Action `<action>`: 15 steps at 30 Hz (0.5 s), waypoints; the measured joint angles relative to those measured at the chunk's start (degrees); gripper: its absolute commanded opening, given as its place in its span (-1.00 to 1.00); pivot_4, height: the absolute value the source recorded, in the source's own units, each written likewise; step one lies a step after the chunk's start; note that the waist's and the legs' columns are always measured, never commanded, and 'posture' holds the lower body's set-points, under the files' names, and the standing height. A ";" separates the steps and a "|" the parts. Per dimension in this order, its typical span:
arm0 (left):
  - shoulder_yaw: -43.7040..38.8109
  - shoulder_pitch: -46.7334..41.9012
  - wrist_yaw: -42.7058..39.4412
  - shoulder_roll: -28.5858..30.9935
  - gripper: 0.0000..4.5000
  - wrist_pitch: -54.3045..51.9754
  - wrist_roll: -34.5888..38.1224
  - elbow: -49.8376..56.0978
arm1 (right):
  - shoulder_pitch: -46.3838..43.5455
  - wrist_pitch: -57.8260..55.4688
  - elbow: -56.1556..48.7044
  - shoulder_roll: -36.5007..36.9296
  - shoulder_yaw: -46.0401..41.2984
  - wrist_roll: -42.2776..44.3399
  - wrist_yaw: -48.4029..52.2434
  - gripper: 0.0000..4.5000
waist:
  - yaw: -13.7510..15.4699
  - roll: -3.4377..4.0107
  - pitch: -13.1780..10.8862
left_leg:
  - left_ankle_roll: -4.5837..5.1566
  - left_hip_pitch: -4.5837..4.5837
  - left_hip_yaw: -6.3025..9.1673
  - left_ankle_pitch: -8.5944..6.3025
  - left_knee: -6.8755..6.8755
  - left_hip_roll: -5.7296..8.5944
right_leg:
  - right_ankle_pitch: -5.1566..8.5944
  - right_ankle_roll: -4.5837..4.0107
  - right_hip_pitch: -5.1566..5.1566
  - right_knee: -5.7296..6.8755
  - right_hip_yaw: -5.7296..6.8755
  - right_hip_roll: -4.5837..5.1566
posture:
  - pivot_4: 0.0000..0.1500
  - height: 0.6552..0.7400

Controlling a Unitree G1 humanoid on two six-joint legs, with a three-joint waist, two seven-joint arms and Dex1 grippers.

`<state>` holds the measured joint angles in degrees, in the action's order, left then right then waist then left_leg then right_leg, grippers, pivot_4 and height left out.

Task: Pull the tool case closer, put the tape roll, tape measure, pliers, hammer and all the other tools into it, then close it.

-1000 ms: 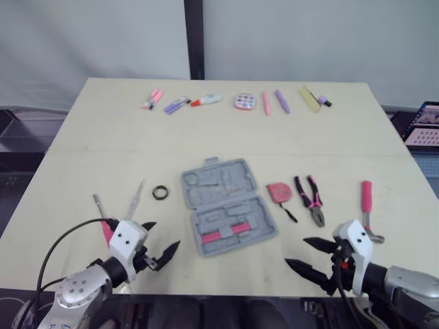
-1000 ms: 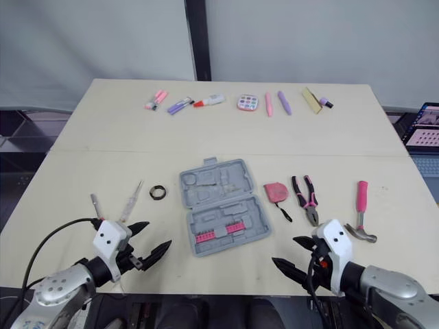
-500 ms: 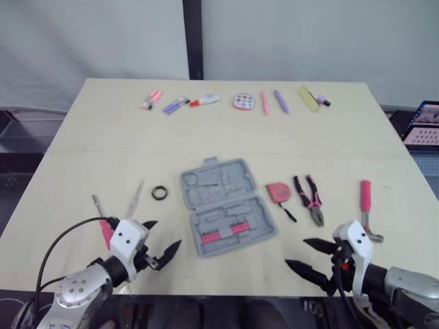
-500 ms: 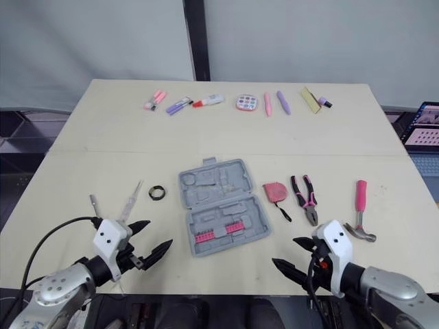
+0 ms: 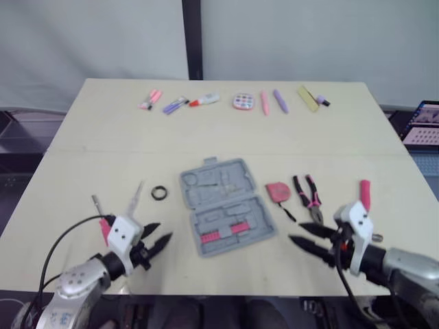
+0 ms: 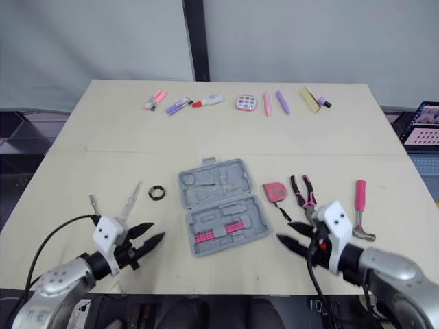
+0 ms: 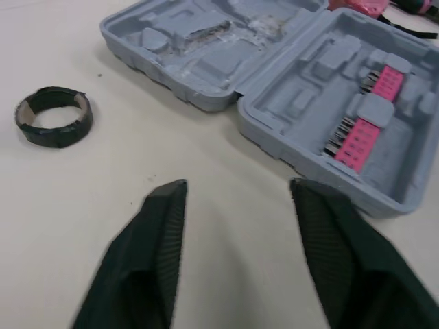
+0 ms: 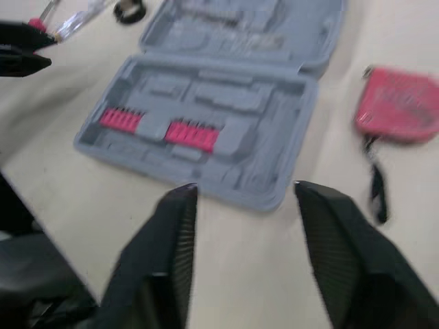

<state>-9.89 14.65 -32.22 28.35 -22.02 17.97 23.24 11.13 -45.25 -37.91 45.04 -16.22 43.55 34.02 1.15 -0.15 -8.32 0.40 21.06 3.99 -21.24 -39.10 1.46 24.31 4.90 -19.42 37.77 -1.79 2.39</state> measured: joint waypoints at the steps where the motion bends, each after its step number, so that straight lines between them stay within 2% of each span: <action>1: 0.00 -1.37 -0.20 0.18 -0.75 0.04 -0.04 -1.10 | -2.05 -0.08 1.16 0.25 0.28 -0.65 -0.03 -0.73 | 0.02 0.00 0.00 | 0.00 0.02 0.01 0.00 0.01 0.00 | 0.00 0.00 -0.04 0.05 0.01 0.00 | 1.00 0.85; 2: 0.07 -2.32 -0.38 0.45 -0.97 0.03 -0.07 -1.82 | -3.64 -0.15 2.23 0.54 0.70 -1.16 -0.03 -0.95 | 0.02 0.00 0.00 | 0.00 0.02 0.01 0.00 0.02 0.00 | 0.00 0.00 -0.06 0.07 0.02 0.00 | 1.00 0.85; 3: 0.32 -3.37 -0.51 0.69 -0.99 -0.08 -0.12 -2.61 | -5.22 -0.26 3.37 0.85 1.48 -2.02 -0.03 -0.98 | 0.02 0.00 0.00 | 0.00 0.02 0.02 0.00 0.01 0.00 | 0.00 0.00 -0.07 0.12 0.03 0.00 | 1.00 0.85; 15: 8.39 -18.75 -0.87 0.15 -0.99 -4.32 -2.67 -12.67 | -24.45 0.73 18.56 1.04 18.35 -12.59 3.11 -0.98 | -0.51 0.00 0.00 | 0.01 0.05 0.02 0.00 -0.07 0.07 | 0.00 0.00 -0.21 0.42 0.11 0.04 | 1.00 0.85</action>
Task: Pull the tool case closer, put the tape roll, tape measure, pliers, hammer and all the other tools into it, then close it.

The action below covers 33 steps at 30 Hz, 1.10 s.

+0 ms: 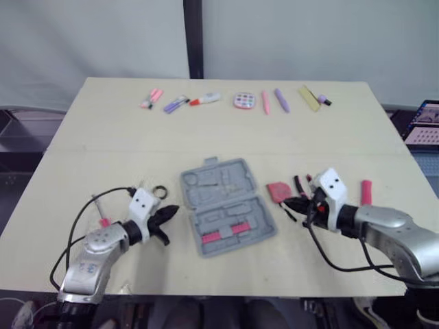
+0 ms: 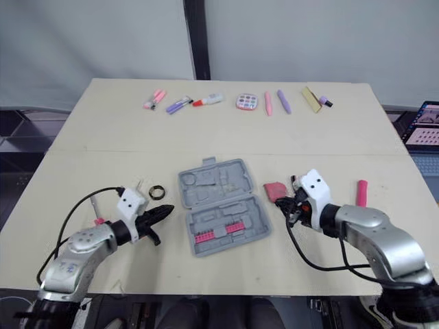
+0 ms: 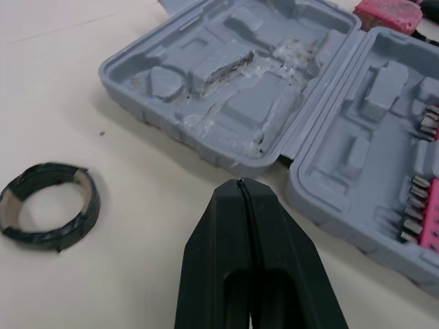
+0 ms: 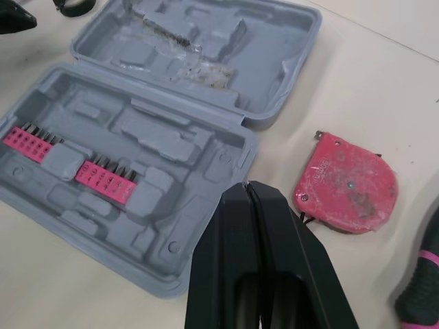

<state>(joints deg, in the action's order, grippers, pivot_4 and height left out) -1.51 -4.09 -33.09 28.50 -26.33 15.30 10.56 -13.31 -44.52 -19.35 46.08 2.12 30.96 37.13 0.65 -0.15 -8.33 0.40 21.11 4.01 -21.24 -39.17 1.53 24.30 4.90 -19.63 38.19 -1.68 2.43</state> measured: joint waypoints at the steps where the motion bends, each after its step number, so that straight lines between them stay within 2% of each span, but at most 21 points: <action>1: 0.46 -0.79 -0.13 0.01 -0.99 -0.56 -0.07 -0.59 | -1.52 -0.02 1.65 -0.07 1.37 -0.88 0.58 -0.98 | -0.21 0.00 0.00 | 0.00 0.02 0.00 0.00 -0.01 0.00 | 0.00 0.00 -0.01 0.00 0.01 0.00 | 1.00 0.85; 8: 2.03 -6.00 -2.59 1.63 -0.99 -4.31 -0.06 -5.74 | -12.32 0.91 15.08 -3.62 9.09 -7.90 3.83 -0.98 | -1.11 0.01 0.00 | 0.00 -0.01 0.03 0.00 -0.04 0.00 | 0.00 0.00 -0.23 0.50 0.08 0.01 | 1.00 0.85; 15: 3.08 -9.48 -4.29 2.02 -0.99 -7.47 -0.05 -7.72 | -19.25 5.46 25.88 -8.81 13.11 -13.34 6.96 -0.98 | -1.59 0.01 0.00 | -0.01 0.00 0.11 0.01 -0.15 0.10 | 0.00 0.00 -0.38 0.80 0.19 0.13 | 1.00 0.85; 20: 4.00 -9.34 -5.46 2.07 -0.99 -9.20 -0.05 -7.79 | -21.28 7.41 30.60 -12.15 13.96 -16.12 8.52 -0.98 | -2.21 0.01 0.00 | -0.02 0.07 0.15 0.01 -0.23 0.20 | 0.00 0.00 -0.71 1.33 0.25 0.23 | 1.00 0.85; 33: 5.10 -9.44 -5.83 1.67 -0.99 -9.82 -0.27 -7.14 | -24.29 12.83 39.01 -17.92 14.31 -21.87 9.88 -0.98 | -2.56 0.02 -0.01 | -0.03 0.07 0.17 0.02 -0.24 0.19 | 0.00 -0.01 -0.77 1.40 0.97 0.44 | 1.00 0.85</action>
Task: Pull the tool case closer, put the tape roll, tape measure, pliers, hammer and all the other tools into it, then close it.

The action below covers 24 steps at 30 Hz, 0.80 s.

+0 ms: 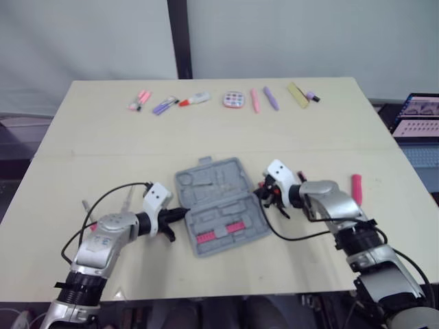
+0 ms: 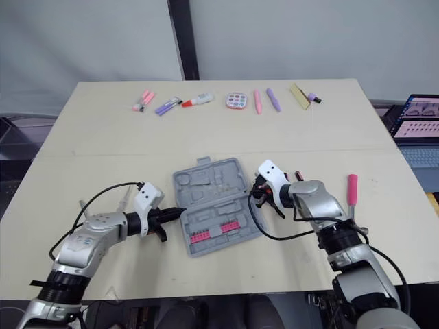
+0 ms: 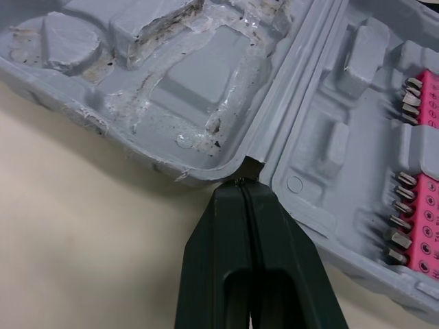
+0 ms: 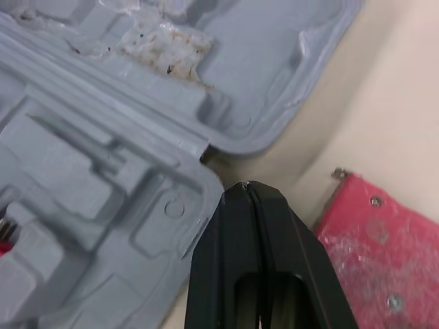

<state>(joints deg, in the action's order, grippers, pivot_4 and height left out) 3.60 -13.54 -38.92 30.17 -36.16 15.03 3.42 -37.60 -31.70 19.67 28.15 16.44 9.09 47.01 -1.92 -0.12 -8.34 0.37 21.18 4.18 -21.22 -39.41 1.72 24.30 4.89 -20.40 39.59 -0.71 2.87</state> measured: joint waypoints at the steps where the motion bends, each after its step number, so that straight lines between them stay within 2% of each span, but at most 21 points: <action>1: 0.11 -0.07 0.00 -0.06 -0.99 0.14 -0.04 -0.16 | -0.07 0.41 0.32 -0.08 0.00 -0.19 0.07 -0.98 | 0.04 0.00 0.00 | 0.00 0.00 0.00 0.00 0.00 0.01 | 0.00 0.00 0.00 0.00 0.19 0.08 | 1.00 0.85; 19: 0.96 0.48 -1.60 -0.10 -0.99 3.01 -1.37 -2.08 | 3.10 0.17 -2.94 -0.27 -0.81 -1.47 1.31 -0.98 | 0.01 0.01 0.00 | 0.00 -0.02 0.00 0.00 0.00 0.07 | 0.00 0.00 0.00 0.01 0.46 0.25 | 1.00 0.85; 24: 0.49 3.43 -2.45 0.42 -0.99 2.63 -0.95 0.70 | 5.39 -1.45 -6.75 0.69 -0.82 -1.40 2.48 -0.98 | 0.04 0.01 0.00 | 0.00 -0.02 0.01 0.00 0.07 0.07 | 0.00 0.00 0.00 0.01 0.46 0.28 | 1.00 0.85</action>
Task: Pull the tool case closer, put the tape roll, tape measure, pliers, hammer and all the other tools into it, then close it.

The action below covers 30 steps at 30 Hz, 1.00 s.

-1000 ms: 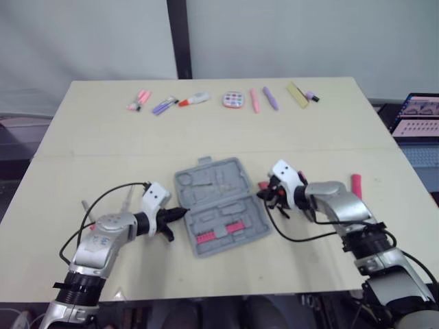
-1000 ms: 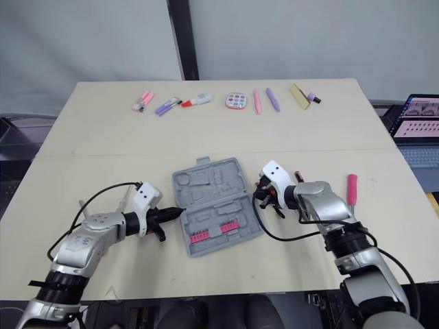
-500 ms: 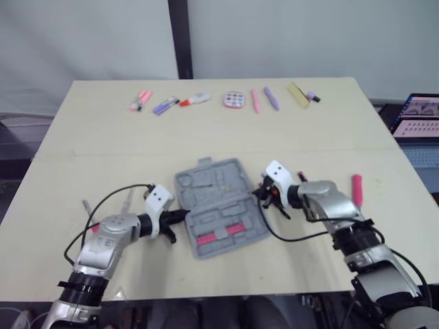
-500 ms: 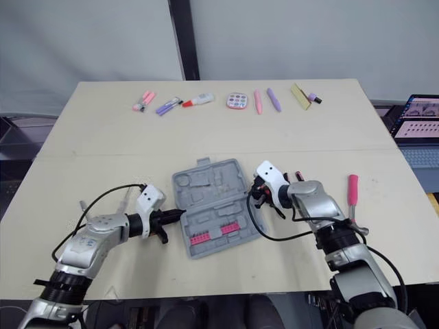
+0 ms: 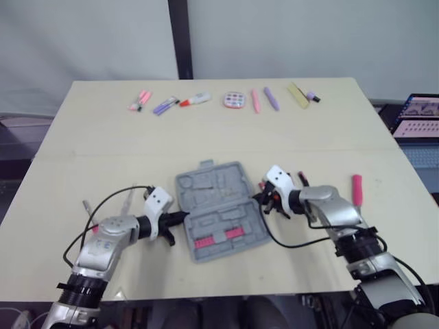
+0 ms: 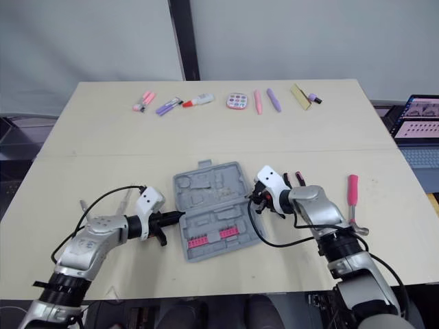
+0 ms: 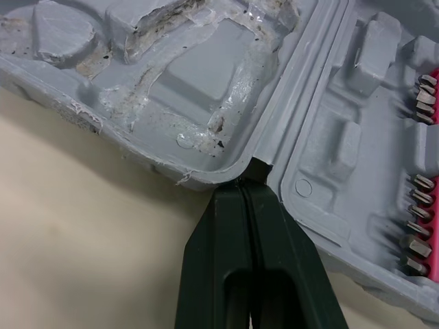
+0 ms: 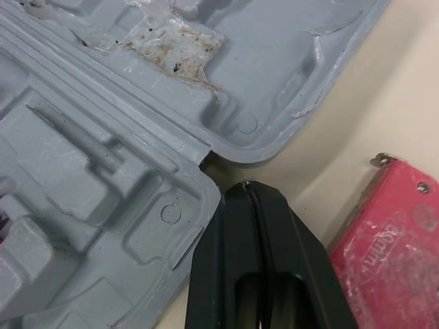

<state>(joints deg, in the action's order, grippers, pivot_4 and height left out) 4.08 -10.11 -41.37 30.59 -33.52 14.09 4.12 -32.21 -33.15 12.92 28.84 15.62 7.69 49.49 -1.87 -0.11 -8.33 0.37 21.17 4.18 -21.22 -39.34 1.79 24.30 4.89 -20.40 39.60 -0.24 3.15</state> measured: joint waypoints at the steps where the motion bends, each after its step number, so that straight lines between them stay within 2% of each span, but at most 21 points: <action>1: -0.09 0.96 -0.22 0.13 -0.99 -0.30 0.26 0.97 | 0.63 -0.61 -1.16 0.32 0.00 0.02 0.24 -0.98 | 0.03 0.00 0.00 | 0.00 0.00 0.00 0.00 0.01 0.00 | 0.00 0.00 0.00 -0.01 0.00 0.01 | 1.00 0.85; 13: 0.60 5.48 -1.39 1.13 -0.99 -3.38 1.24 6.52 | 8.90 -6.47 -13.97 4.17 -0.74 0.95 1.14 -0.98 | 0.32 0.00 0.00 | 0.00 0.00 0.05 0.00 0.13 0.11 | 0.00 0.00 0.02 -0.11 0.00 0.13 | 1.00 0.85; 30: 2.75 4.31 -3.47 1.44 -0.99 -4.50 1.37 6.39 | 21.33 -13.69 -28.92 8.37 -5.49 5.19 -0.40 -0.98 | 0.50 0.01 -0.01 | 0.01 0.02 0.08 0.00 0.15 0.18 | 0.00 0.00 0.17 -0.37 -0.02 0.15 | 1.00 0.85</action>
<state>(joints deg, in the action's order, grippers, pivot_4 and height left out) 6.83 -5.79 -44.84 32.03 -38.02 15.45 10.51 -10.88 -46.83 -16.01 37.21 10.13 12.88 49.09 -1.37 -0.10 -8.34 0.38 21.18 4.27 -21.22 -39.19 1.97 24.30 4.89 -20.23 39.23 -0.27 3.29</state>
